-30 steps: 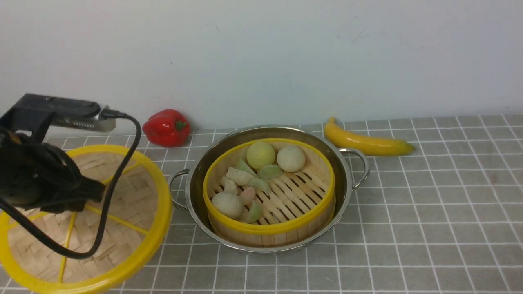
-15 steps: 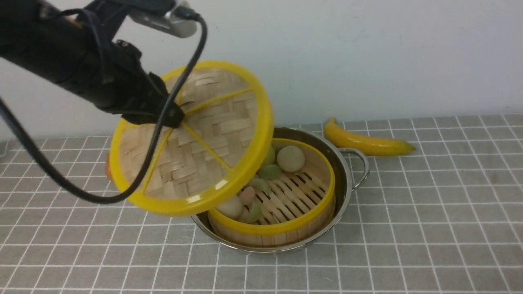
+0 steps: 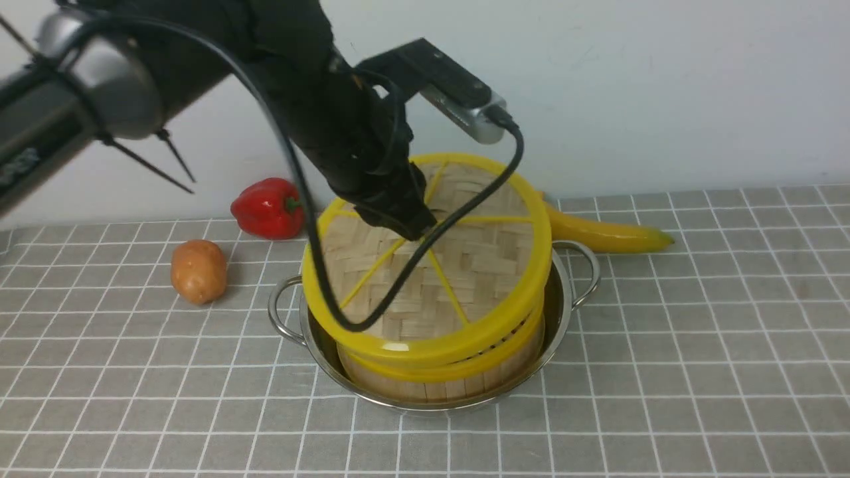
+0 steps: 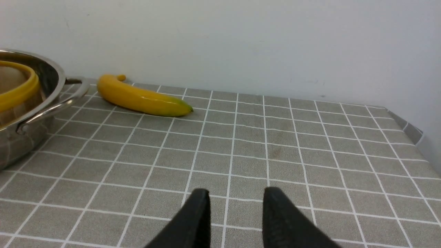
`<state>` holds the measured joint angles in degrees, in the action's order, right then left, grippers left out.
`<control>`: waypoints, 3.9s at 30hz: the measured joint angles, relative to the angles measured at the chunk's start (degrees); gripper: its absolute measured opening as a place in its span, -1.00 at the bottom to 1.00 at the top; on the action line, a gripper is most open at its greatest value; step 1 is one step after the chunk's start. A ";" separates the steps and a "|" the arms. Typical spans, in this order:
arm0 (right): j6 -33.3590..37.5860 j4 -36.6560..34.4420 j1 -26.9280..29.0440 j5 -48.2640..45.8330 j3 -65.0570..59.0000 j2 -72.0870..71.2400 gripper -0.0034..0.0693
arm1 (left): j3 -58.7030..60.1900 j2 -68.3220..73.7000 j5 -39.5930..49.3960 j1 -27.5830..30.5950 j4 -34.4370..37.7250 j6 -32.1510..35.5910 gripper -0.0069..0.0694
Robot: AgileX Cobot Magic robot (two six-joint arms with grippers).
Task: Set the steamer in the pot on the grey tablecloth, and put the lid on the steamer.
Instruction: 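Place the yellow bamboo steamer lid onto the steamer in the pot with the left gripper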
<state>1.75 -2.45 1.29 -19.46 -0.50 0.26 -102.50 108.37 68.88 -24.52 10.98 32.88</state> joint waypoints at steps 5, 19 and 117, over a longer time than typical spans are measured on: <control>0.00 0.00 0.00 0.00 0.00 0.00 -0.24 | -0.72 2.23 -0.15 0.00 -0.78 -0.59 -0.50; 0.00 0.00 0.00 0.00 0.00 0.00 -0.24 | -1.04 5.85 -2.14 0.00 -1.42 -1.76 -0.50; 0.00 -0.06 0.00 0.00 0.00 0.00 -0.24 | -1.16 10.67 -6.55 0.00 -1.88 8.92 -0.50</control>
<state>1.75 -2.51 1.29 -19.46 -0.50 0.26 -103.65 119.04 62.33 -24.52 9.10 41.80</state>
